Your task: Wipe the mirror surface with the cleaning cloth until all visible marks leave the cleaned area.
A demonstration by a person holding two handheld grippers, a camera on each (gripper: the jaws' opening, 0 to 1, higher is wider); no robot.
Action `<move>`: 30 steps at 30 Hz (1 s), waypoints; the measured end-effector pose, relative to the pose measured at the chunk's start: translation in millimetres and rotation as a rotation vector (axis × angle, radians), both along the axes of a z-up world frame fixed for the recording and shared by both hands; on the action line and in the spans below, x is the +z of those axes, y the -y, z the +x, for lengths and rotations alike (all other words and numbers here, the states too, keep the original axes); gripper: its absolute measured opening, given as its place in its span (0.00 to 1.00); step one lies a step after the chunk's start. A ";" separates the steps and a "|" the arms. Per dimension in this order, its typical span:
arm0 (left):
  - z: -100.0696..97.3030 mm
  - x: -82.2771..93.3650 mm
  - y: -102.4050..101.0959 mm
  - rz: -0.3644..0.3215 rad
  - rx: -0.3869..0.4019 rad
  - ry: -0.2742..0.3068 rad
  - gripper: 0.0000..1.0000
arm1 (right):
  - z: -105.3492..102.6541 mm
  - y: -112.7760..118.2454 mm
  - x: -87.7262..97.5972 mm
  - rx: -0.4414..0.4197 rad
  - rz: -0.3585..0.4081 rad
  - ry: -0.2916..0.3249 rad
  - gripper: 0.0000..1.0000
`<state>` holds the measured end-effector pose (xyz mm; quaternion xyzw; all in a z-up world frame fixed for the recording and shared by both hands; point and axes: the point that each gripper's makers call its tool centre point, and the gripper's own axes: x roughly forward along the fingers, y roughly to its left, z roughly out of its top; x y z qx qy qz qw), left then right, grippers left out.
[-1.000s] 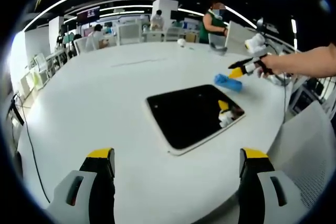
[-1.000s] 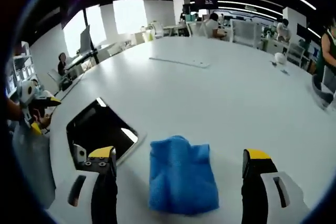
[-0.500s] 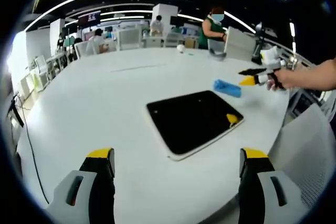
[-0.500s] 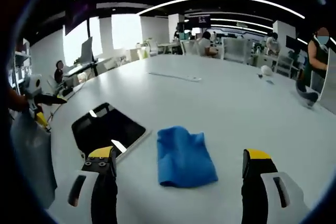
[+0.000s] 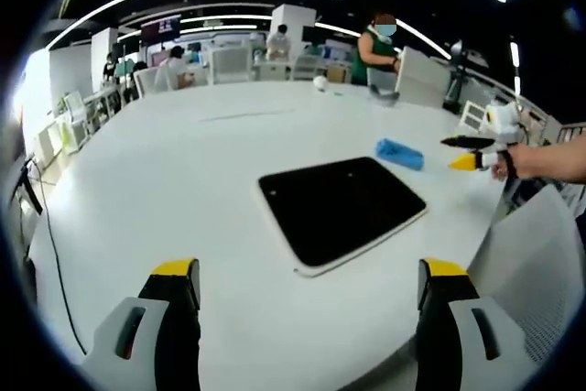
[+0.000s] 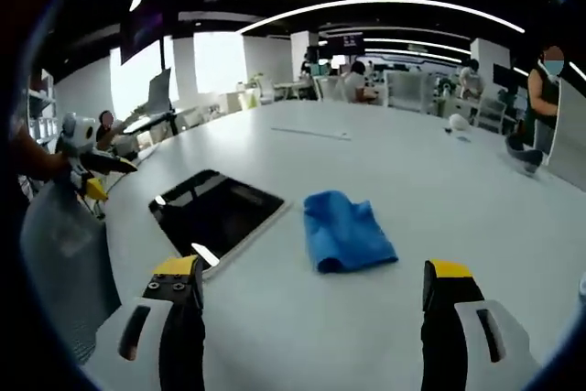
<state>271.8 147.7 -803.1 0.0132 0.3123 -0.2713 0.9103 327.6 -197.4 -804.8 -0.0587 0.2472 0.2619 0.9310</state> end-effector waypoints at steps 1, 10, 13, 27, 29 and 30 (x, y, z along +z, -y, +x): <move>0.0 -0.5 -0.8 0.010 -0.002 0.002 0.99 | -2.8 1.4 0.4 0.000 0.002 0.000 1.00; 1.6 3.8 -8.3 -0.008 0.042 0.001 0.99 | -22.1 3.8 4.3 0.005 -0.009 0.013 0.98; -0.8 3.4 -12.9 -0.003 0.046 0.003 0.99 | -25.2 3.1 5.5 0.011 -0.011 0.014 0.99; -3.1 5.3 1.8 -0.019 -0.027 0.042 0.99 | -36.7 16.9 -3.9 -0.022 -0.010 -0.006 1.00; -2.5 5.7 1.1 -0.017 -0.027 0.047 0.99 | -37.4 16.2 -2.4 -0.024 -0.006 -0.004 1.00; -2.4 5.5 0.8 -0.020 -0.025 0.046 0.99 | -37.1 16.7 -2.8 -0.025 -0.006 -0.003 1.00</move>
